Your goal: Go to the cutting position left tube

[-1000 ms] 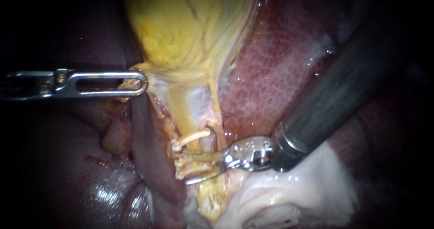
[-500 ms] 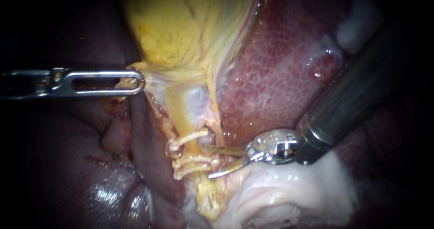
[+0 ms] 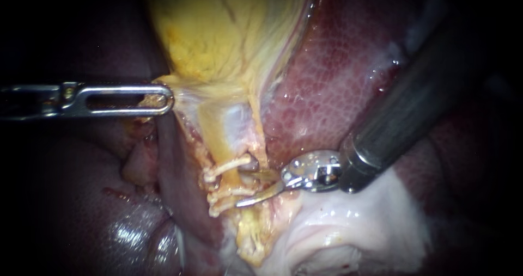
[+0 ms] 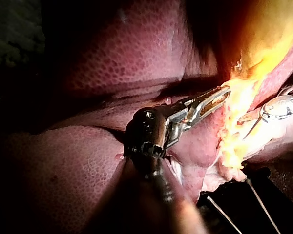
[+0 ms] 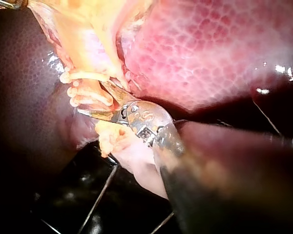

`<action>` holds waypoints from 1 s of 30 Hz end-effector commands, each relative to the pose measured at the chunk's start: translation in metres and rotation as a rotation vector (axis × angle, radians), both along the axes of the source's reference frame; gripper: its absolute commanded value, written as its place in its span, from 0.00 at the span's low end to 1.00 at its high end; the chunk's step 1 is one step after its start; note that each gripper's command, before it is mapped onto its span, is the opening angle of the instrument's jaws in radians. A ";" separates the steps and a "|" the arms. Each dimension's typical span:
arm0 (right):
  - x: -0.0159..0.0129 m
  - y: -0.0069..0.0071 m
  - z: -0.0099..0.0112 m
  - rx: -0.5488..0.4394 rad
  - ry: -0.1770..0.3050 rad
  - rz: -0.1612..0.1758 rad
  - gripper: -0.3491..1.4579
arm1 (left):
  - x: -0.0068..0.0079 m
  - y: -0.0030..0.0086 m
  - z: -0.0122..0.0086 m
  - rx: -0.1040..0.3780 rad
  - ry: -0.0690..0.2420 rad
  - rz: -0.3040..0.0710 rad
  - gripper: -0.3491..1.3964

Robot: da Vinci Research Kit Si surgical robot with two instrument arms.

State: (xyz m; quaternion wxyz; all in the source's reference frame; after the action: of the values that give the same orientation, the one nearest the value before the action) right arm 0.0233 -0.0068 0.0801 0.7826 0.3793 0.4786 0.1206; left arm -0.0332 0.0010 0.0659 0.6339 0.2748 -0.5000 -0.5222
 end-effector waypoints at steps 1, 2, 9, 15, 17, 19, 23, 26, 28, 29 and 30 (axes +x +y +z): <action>0.0000 -0.0001 -0.0001 0.006 0.010 -0.003 0.94 | 0.0000 0.0000 0.0000 0.000 0.001 0.000 0.00; 0.0000 -0.0001 -0.0002 0.017 0.016 -0.003 0.94 | 0.0000 0.0000 0.0000 0.000 0.001 0.000 0.00; 0.0001 0.0000 -0.0011 0.089 0.096 0.005 0.94 | 0.0000 0.0000 0.0001 0.000 0.001 0.000 0.00; 0.0005 -0.0001 -0.0020 0.134 0.141 -0.005 0.93 | 0.0001 0.0001 0.0002 0.000 0.001 0.000 0.00; 0.0007 -0.0002 -0.0021 0.141 0.147 -0.011 0.92 | 0.0001 0.0002 0.0003 0.000 0.001 0.000 0.00; 0.0011 -0.0003 -0.0021 0.147 0.149 -0.014 0.92 | -0.0001 0.0003 0.0004 0.000 0.001 -0.001 0.00; 0.0019 -0.0004 -0.0020 0.147 0.152 -0.014 0.92 | -0.0002 0.0004 0.0005 0.000 0.002 -0.002 0.00; 0.0026 -0.0005 -0.0018 0.146 0.153 -0.016 0.92 | -0.0003 0.0004 0.0005 0.000 0.002 -0.002 0.00; 0.0031 -0.0006 -0.0017 0.146 0.154 -0.019 0.92 | -0.0004 0.0004 0.0005 0.000 0.002 -0.002 0.00; 0.0034 -0.0006 -0.0016 0.145 0.155 -0.021 0.92 | -0.0004 0.0004 0.0005 0.000 0.002 -0.002 0.00; 0.0036 -0.0007 -0.0016 0.145 0.157 -0.024 0.92 | -0.0004 0.0004 0.0005 0.000 0.002 -0.003 0.00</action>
State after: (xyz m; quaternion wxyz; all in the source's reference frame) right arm 0.0271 -0.0076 0.0785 0.7143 0.4490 0.5243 0.1153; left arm -0.0336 0.0014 0.0665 0.6336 0.2739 -0.4999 -0.5231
